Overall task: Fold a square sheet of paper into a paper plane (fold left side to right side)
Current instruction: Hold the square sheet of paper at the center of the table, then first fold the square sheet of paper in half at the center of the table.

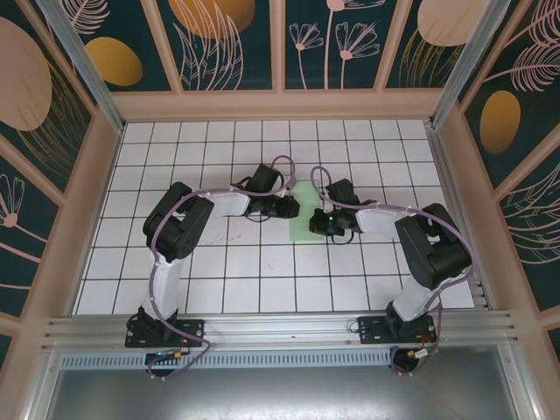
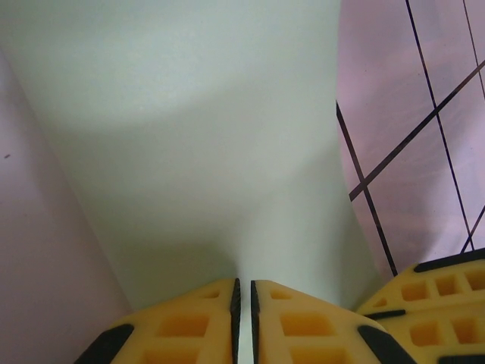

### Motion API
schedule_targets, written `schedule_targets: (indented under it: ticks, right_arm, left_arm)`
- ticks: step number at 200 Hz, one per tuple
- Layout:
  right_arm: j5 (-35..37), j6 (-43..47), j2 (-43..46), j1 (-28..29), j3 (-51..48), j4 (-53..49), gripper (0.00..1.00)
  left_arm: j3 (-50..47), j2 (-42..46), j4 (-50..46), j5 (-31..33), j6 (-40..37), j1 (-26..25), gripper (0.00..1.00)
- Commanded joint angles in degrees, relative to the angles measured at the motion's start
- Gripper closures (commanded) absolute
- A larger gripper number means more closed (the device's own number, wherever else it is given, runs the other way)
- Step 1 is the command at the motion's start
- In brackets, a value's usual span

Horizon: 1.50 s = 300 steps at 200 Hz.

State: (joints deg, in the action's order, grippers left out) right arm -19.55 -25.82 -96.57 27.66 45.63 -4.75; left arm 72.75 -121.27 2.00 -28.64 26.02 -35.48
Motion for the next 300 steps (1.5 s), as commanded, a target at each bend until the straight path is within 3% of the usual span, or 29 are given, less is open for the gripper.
schedule_targets:
  ticks: [1, 106, 202, 300]
  right_arm:
    - [2.45, 0.66, -1.16, 0.38, -0.62, -3.31, 1.0]
    - [3.99, 1.03, -0.93, 0.38, -1.77, -4.91, 1.0]
    - [4.78, 1.72, -1.5, 0.41, -1.35, -6.3, 1.0]
    - [4.95, 3.66, -1.86, 0.41, -0.8, -10.45, 1.0]
  left_arm:
    - [-0.35, 1.39, -2.22, 1.49, 0.35, -0.02, 0.81]
    - [10.25, -3.85, -6.12, 5.3, -0.53, 0.31, 0.76]
    - [4.55, -1.89, -3.47, 8.69, -0.57, 0.55, 0.77]
    - [8.57, -4.89, -1.3, 11.5, -3.54, 3.24, 0.77]
